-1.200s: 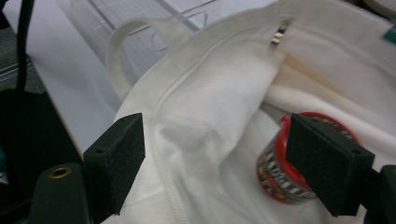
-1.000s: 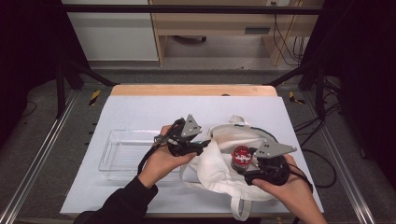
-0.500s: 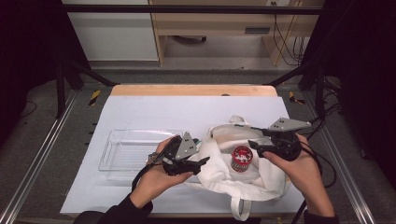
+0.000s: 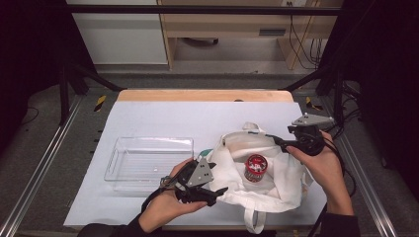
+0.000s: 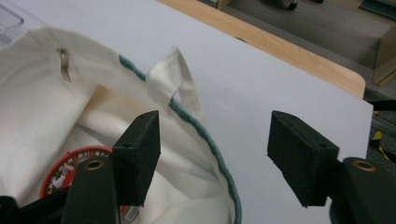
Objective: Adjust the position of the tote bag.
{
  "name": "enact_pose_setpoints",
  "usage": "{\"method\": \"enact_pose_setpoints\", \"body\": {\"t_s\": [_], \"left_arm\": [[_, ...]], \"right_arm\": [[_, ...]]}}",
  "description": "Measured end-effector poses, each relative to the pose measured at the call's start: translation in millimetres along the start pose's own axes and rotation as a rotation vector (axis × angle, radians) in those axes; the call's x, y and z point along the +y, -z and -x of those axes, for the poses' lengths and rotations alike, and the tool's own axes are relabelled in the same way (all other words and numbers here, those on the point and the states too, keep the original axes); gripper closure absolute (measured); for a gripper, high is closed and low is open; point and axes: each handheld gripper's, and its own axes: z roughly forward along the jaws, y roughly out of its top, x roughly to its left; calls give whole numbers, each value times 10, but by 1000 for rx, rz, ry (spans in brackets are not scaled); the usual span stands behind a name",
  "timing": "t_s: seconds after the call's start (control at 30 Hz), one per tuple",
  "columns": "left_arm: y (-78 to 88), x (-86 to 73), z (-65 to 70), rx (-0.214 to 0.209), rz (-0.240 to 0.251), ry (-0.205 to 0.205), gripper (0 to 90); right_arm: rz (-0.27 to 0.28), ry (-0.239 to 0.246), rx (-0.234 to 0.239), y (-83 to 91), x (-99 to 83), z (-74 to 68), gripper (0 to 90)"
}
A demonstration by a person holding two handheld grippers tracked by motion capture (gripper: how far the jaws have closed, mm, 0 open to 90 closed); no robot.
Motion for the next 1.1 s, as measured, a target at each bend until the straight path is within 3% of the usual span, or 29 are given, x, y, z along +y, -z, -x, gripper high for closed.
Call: {"method": "enact_pose_setpoints", "body": {"t_s": [0.2,0.3,0.37,0.4,0.6,0.7,0.77,0.97,1.1], "left_arm": [[-50,-102,108,-41,2,-21,202],[-118,-150,109,-81,0,-4,188],[-156,-162,100,-84,-4,5,184],[-222,-179,117,-87,-25,-10,182],[-345,-226,155,-114,-63,-37,168],[-369,-250,158,-126,-60,-28,175],[-383,-240,179,-144,-54,-28,177],[-397,-233,260,-142,-61,-50,193],[-465,-253,240,-128,-63,-22,238]], "right_arm": [[-22,-18,-5,-55,-141,39,298],[-31,-28,-1,-86,-201,66,278],[-30,-32,-3,-100,-225,85,265],[-35,-31,-8,-106,-237,99,254],[-51,-24,2,-154,-271,96,257],[-47,-14,-24,-165,-274,94,304],[-57,-16,-13,-181,-274,89,298],[-85,-4,-17,-245,-327,85,300],[-102,-26,4,-290,-373,118,356]]}}
